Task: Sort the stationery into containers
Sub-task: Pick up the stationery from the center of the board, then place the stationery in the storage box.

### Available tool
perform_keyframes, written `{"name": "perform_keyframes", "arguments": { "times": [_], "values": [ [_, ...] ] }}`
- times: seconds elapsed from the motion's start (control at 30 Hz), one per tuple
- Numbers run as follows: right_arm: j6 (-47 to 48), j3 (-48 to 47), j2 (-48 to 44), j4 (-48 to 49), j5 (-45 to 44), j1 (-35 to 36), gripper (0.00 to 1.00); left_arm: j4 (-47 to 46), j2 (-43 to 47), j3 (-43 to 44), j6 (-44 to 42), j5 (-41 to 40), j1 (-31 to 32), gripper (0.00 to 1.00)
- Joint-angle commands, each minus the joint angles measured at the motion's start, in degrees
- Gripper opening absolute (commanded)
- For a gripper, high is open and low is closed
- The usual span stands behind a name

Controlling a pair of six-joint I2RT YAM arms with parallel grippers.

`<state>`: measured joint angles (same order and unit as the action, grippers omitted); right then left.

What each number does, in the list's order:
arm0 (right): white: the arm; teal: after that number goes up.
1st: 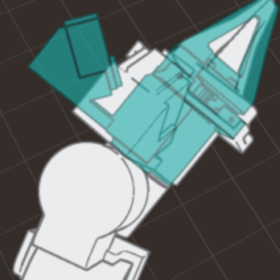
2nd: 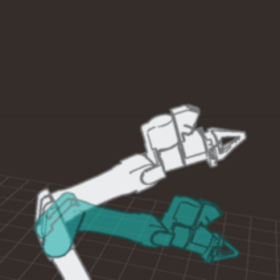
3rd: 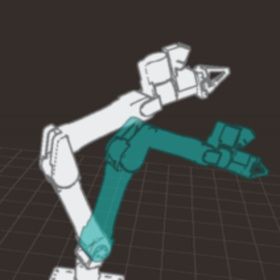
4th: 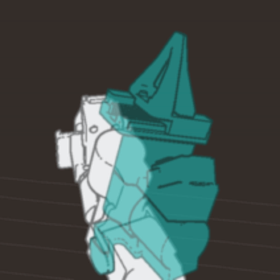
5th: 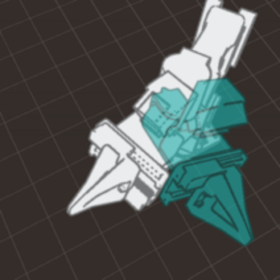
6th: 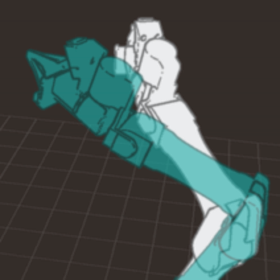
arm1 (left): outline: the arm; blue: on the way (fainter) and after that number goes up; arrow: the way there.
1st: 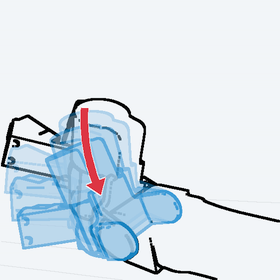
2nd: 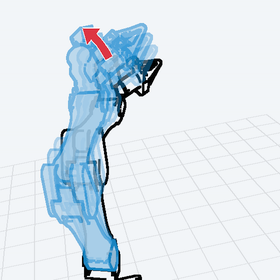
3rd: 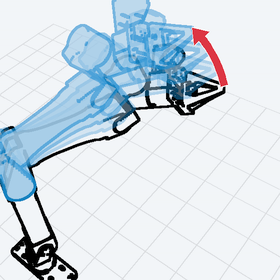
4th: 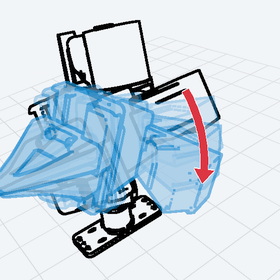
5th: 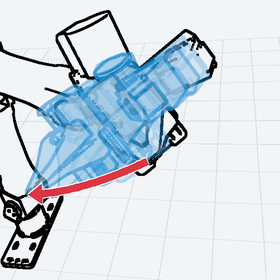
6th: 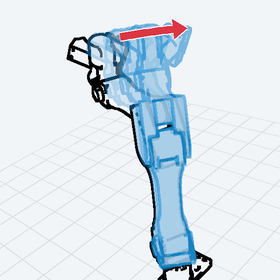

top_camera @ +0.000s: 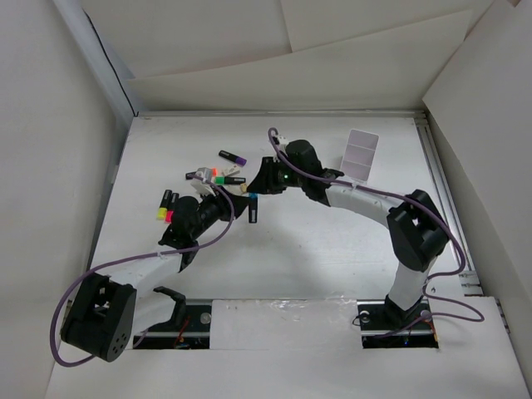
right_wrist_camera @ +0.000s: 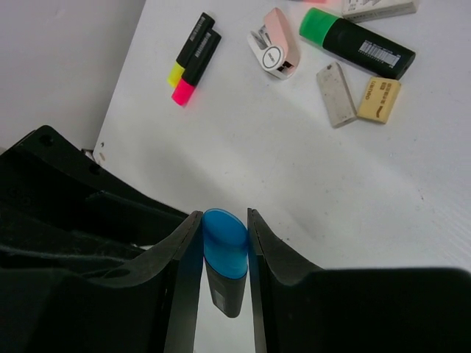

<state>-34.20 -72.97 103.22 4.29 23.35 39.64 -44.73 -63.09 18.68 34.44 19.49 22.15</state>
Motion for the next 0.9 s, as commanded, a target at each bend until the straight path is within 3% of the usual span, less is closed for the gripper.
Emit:
{"name": "perform_keyframes", "arguments": {
  "times": [0.0, 0.23, 0.47, 0.7, 0.87],
  "values": [
    [-0.6, 0.5, -2.8, 1.5, -0.4, -2.5, 0.04, -2.7, 1.9, 1.5, -0.2, 0.2, 0.3, 0.30],
    [-0.6, -0.1, -3.8, 1.5, -0.9, -7.3, 0.04, -2.7, 4.3, 0.5, -0.2, -0.3, 0.3, 0.51],
    [0.8, -1.1, -8.8, -0.9, -3.4, -17.5, 0.04, -2.7, 5.5, -0.1, 0.3, -0.9, 0.3, 0.55],
    [2.2, -5.5, -11.7, -3.3, -17.6, -31.4, 0.06, -3.9, 3.0, -0.1, 2.1, 2.8, 0.3, 0.55],
    [4.1, -8.8, -10.0, -3.3, -35.3, -36.0, 0.06, -4.5, 3.6, -0.7, 2.7, 3.8, 0.3, 0.54]
  ]
}}
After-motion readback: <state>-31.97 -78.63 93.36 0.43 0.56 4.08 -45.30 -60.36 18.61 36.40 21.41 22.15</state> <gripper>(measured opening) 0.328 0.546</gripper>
